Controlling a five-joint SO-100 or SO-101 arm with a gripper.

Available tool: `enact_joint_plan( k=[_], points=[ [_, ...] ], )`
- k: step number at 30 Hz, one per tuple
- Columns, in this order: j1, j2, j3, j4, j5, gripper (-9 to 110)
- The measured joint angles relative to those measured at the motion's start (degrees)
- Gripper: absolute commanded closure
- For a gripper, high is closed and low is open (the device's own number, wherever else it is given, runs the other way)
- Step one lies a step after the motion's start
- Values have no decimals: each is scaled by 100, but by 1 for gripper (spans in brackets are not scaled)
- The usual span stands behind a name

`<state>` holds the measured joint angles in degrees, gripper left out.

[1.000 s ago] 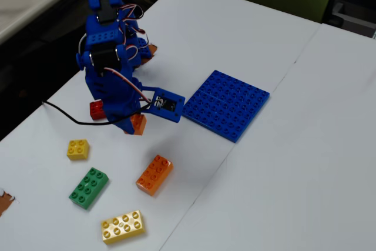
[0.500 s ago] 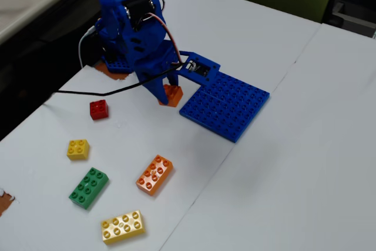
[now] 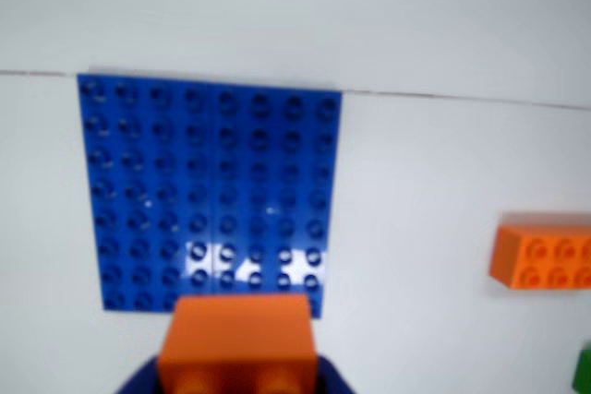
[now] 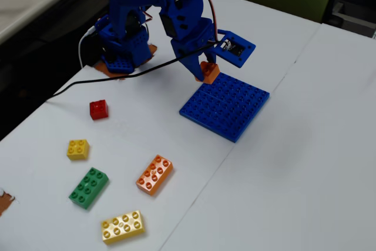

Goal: Pick up the 2x2 orange block and go up the 8x8 blue block.

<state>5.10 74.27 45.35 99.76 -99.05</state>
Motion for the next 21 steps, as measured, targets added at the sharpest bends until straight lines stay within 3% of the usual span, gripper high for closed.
enact_joint_plan(
  k=[21],
  points=[
    [-571,-1063,-431,-79,844,102]
  ],
)
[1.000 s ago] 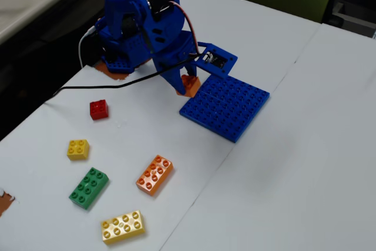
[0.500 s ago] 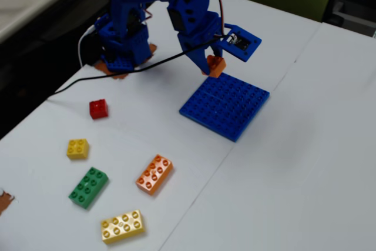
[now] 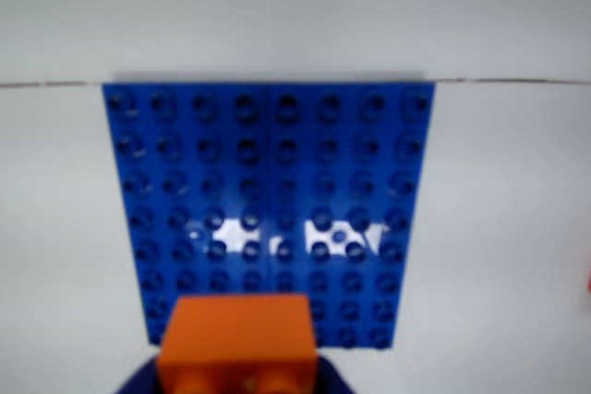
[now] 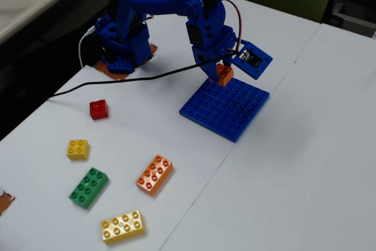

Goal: Pick up the 2x2 orange block and go up the 8x8 blue block.

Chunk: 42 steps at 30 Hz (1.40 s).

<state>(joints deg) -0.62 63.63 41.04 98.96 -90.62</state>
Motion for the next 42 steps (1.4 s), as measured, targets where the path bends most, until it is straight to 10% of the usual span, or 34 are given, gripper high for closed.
enact_joint_plan(
  k=[42],
  points=[
    [-9,-246,-158,-79,0,102]
  ],
)
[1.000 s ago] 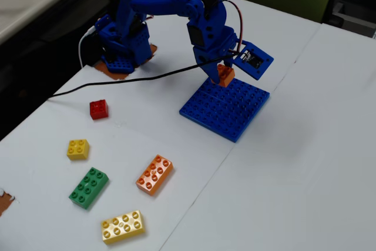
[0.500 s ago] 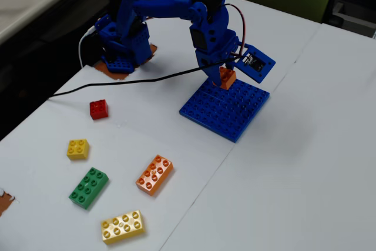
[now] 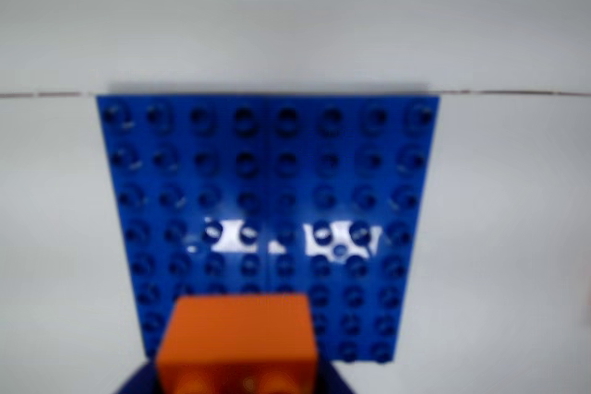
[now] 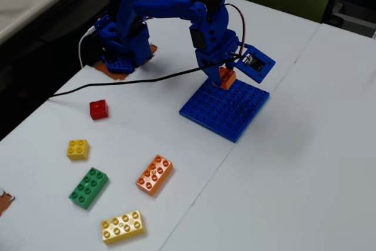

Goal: Pick up the 2x2 orange block and go up the 8x8 blue block.

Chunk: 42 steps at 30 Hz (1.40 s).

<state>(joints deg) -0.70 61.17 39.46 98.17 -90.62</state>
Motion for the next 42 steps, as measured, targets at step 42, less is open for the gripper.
enact_joint_plan(
  k=[42],
  points=[
    [35,0,0,105,-70,102]
  ],
)
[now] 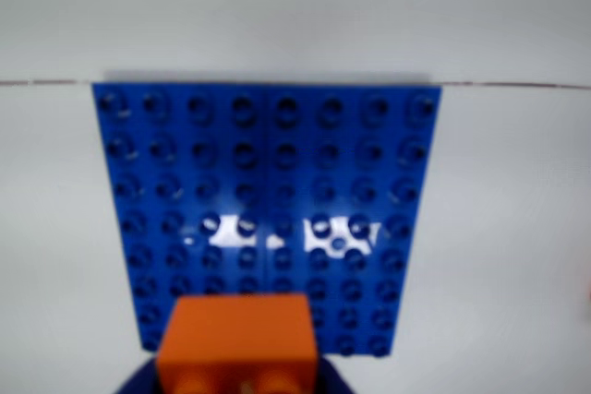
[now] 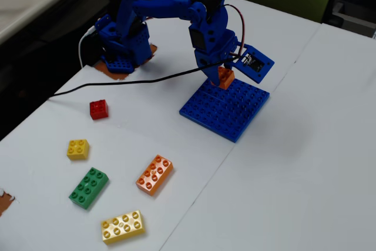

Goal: Pick up the 2x2 orange block and go up the 8x8 blue block.

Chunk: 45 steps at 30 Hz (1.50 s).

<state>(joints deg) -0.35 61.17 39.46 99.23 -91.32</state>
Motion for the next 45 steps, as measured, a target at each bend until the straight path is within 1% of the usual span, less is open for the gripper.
enact_joint_plan(
  k=[45],
  points=[
    [53,-70,-105,0,53,102]
  ],
)
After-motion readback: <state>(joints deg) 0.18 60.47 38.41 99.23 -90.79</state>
